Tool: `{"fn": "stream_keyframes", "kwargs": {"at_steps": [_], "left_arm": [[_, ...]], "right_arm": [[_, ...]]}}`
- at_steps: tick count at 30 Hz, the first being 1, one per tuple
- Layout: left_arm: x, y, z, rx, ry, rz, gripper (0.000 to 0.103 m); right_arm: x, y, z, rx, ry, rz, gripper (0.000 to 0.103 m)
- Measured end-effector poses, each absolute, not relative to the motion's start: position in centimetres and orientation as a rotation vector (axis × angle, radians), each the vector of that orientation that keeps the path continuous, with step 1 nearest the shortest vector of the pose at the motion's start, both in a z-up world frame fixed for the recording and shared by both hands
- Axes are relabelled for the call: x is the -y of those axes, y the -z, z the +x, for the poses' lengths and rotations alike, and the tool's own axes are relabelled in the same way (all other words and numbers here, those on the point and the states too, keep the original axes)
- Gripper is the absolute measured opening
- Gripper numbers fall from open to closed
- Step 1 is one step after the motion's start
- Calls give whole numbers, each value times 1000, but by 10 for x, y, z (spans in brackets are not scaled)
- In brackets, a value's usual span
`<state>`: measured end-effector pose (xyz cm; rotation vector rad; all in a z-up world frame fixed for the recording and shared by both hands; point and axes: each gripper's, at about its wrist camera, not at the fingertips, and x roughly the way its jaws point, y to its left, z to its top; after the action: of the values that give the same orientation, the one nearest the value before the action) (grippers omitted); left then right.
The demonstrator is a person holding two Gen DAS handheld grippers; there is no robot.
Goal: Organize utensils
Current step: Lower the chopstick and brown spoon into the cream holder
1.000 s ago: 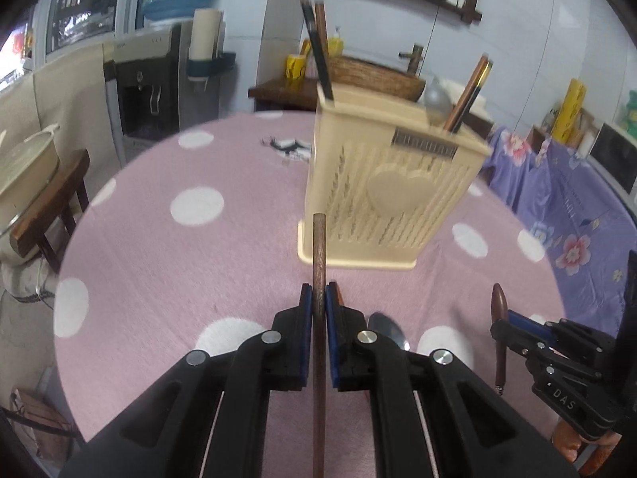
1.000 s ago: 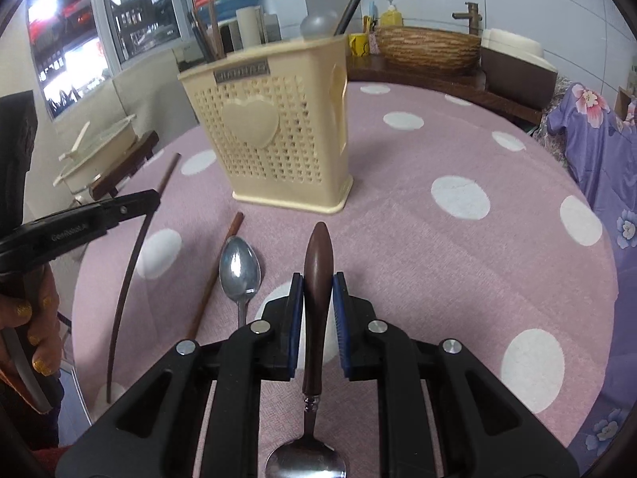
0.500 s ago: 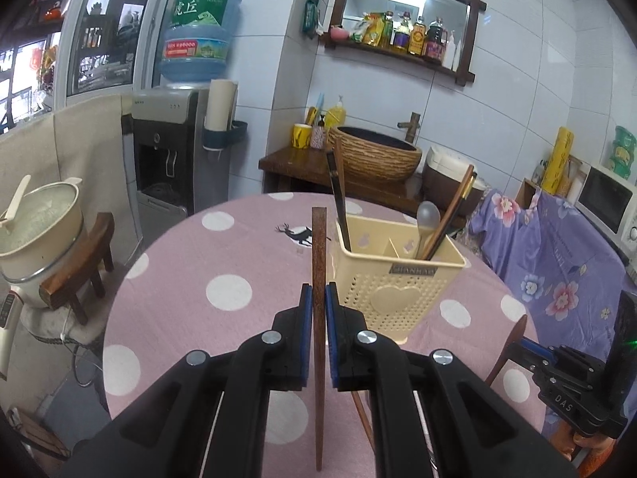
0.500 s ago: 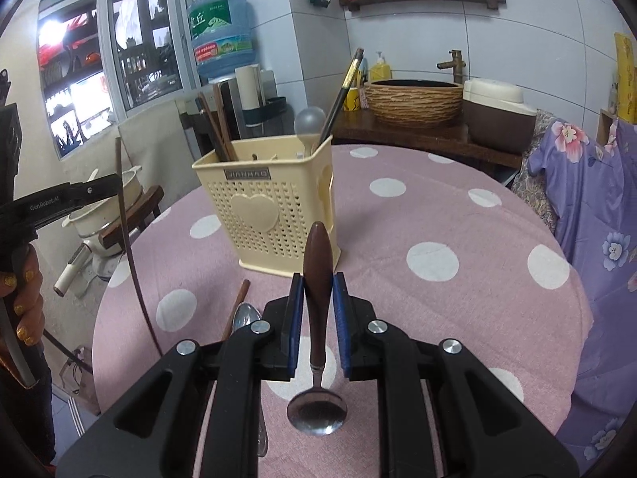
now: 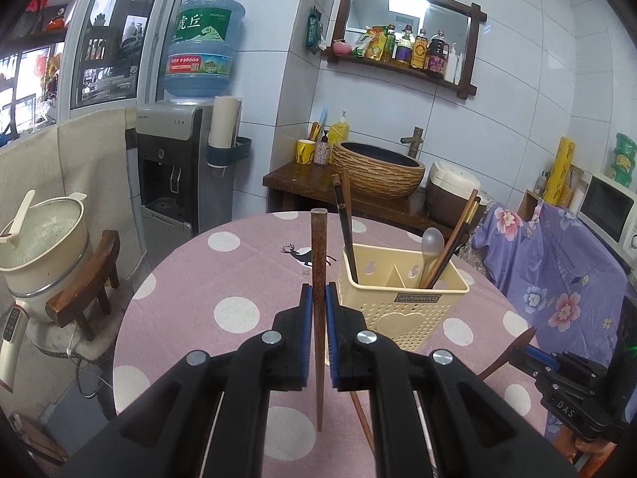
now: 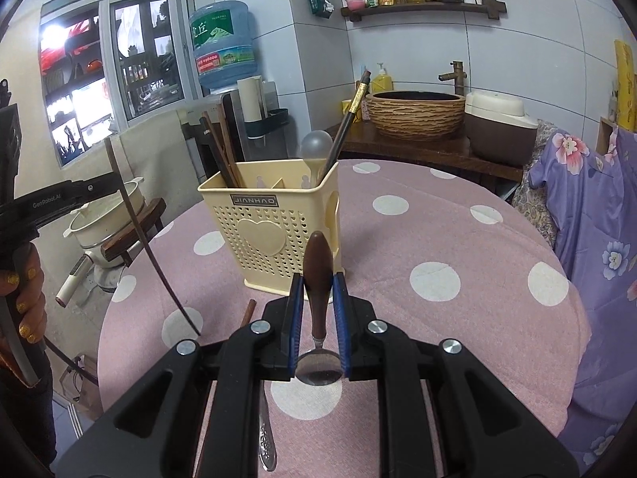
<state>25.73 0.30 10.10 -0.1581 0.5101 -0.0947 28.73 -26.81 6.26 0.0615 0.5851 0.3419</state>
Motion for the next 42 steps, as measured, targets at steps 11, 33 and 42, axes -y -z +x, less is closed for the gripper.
{"fn": "stream_keyframes", "kwargs": {"at_steps": [11,33,42], "left_arm": [[-2,-120,261,-493,135,-143,8],[38,-239,305,-283,189,-126,8],[42,-179,339,-388,151,-141,8]], "right_arm": [[258,-75,295,-574,-359,24,16],[225,-230,358,-348,-341,18,16],[208,-168,386,-401,-286,10,16]]}}
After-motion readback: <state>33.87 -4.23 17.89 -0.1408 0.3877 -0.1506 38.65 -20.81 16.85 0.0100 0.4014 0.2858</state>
